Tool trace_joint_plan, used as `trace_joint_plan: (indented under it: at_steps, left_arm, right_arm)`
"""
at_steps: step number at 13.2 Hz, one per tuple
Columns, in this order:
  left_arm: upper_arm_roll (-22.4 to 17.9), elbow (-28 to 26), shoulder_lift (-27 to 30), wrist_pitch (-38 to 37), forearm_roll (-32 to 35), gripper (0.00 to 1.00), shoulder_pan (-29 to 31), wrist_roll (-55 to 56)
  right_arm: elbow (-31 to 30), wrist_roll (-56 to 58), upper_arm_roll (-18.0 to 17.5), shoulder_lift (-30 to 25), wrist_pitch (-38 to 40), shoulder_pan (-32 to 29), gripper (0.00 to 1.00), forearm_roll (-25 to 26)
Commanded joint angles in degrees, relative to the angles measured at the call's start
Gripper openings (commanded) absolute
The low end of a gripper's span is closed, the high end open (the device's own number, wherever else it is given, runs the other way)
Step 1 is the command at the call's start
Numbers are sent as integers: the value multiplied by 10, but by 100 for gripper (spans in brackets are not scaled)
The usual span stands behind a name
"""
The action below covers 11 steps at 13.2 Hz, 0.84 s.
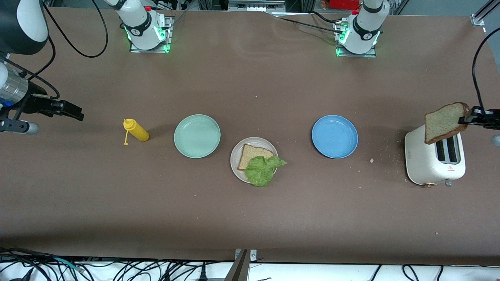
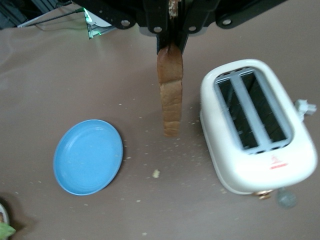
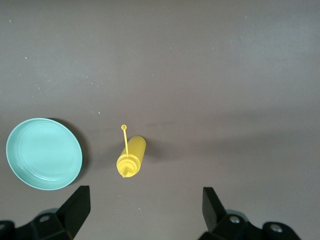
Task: Make sandwich in beige plate with both arms
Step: 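Grasp the bread slice with the left gripper and lift it out, then carry the bread slice with the left gripper over the beige plate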
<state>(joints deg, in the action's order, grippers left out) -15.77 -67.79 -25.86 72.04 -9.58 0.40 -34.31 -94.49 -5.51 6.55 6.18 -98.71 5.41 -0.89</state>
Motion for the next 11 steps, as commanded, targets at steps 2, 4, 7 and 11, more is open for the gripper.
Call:
trace_joint_plan:
  at_steps: [2, 4, 7, 11]
  left_arm:
    - [3, 1, -15, -11, -82, 0, -24, -8]
    - [9, 4, -35, -10, -155, 0, -27, -1]
    - [16, 5, -62, -9, -199, 0, -68, 42]
    - [16, -1, -111, 3, -341, 0, -90, 81]
  right_arm:
    - [44, 9, -2, 16, 4, -11, 99, 1]
    - [46, 5, -3, 16, -13, -8, 99, 2]
    - [46, 13, -1, 13, -8, -10, 99, 1]
    - [42, 6, -2, 19, -8, -8, 99, 5]
